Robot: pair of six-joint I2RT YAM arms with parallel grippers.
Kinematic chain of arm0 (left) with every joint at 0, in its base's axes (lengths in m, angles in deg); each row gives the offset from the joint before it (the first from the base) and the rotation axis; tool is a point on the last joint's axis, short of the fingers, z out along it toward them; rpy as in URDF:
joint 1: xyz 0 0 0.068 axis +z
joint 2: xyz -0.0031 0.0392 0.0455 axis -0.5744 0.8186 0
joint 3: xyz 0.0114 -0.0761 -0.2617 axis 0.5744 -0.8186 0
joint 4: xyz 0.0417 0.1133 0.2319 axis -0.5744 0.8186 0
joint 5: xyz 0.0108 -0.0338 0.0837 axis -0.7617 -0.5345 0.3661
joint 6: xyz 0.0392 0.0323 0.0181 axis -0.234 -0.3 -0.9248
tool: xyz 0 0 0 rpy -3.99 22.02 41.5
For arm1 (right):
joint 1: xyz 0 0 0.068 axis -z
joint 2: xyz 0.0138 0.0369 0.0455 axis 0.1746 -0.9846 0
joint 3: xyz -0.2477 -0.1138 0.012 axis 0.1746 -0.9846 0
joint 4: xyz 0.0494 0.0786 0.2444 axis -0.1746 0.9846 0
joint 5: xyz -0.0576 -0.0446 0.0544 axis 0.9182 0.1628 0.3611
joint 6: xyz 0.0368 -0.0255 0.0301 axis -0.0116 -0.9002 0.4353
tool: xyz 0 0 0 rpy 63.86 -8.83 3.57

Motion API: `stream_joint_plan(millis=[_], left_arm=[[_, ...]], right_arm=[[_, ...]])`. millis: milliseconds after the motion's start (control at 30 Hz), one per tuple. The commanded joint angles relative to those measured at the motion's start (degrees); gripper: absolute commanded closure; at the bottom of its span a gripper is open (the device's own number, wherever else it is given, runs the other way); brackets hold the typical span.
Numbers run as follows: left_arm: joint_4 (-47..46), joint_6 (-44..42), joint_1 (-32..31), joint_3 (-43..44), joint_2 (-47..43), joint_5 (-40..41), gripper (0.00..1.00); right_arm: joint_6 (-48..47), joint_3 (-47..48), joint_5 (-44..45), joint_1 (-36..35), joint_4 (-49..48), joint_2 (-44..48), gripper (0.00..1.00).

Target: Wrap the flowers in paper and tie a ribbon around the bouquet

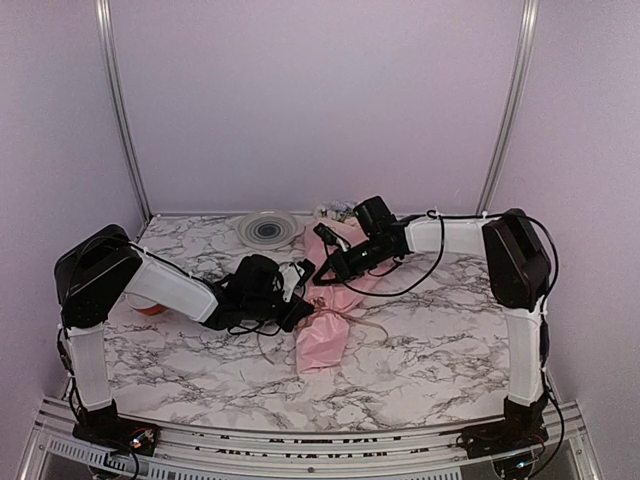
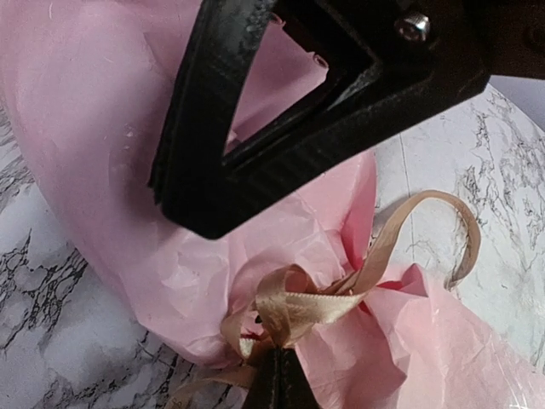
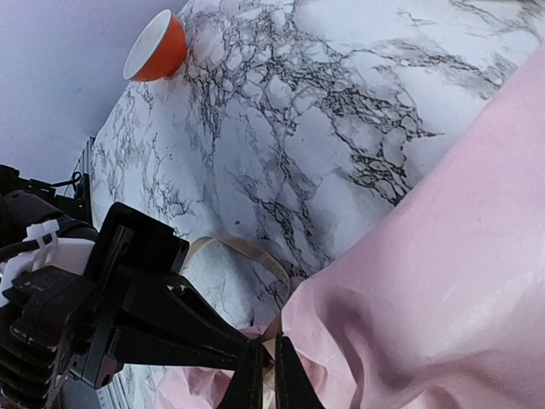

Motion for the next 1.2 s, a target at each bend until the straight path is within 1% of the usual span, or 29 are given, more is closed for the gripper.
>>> stream_joint_plan(millis=[0, 100, 167, 267, 400, 433, 567, 733, 900, 1100, 1133, 1167], left_arm=[[-1.8, -0.2, -0.3, -0.1, 1.0, 0.6, 1.00], [-1.9, -0.3, -0.3, -0.1, 1.0, 0.3, 1.00], [-2.0, -0.4, -0.3, 0.0, 1.0, 0.1, 1.00], [-2.1, -0.5, -0.3, -0.1, 1.3, -0.1, 1.00], [-2.1, -0.5, -0.3, -0.2, 1.3, 0.2, 1.00], [-2.1, -0.7, -0.3, -0.3, 1.3, 0.3, 1.00], [-2.1, -1.0, -0.3, -0.3, 1.4, 0.4, 1.00], [-2.1, -1.0, -0.3, -0.1, 1.6, 0.1, 1.00], [-2.1, -1.3, -0.3, -0.1, 1.8, 0.1, 1.00], [-2.1, -1.6, -0.3, 0.0, 1.7, 0.1, 1.00], [-2.1, -1.6, -0.4, 0.0, 1.7, 0.1, 1.00], [-2.1, -1.6, -0.4, -0.1, 1.6, 0.1, 1.00]], right_arm=[[-2.9, 4.0, -1.3, -1.5, 2.5, -1.8, 0.94], [-5.3, 5.8, 1.1, -2.1, 7.1, -3.6, 0.94], [-6.5, 6.2, 2.7, -2.1, 8.8, -4.1, 0.91], [-7.2, 6.9, 5.1, -2.1, 10.1, -4.7, 0.85], [-9.1, 10.1, 5.9, -2.4, 14.2, -7.1, 0.84], [-9.7, 10.5, 6.0, -2.5, 15.0, -7.5, 0.84], [-10.8, 10.5, 4.6, -2.7, 16.2, -7.5, 0.78], [-11.0, 10.2, 1.5, -2.7, 16.2, -7.7, 0.77], [-10.8, 10.5, 0.4, -2.8, 15.9, -8.0, 0.74], [-10.0, 10.1, 0.0, -3.1, 14.7, -8.4, 0.82], [-10.0, 10.1, -0.1, -3.1, 14.6, -8.4, 0.84], [-9.9, 10.0, -0.1, -3.2, 14.5, -8.5, 0.89]])
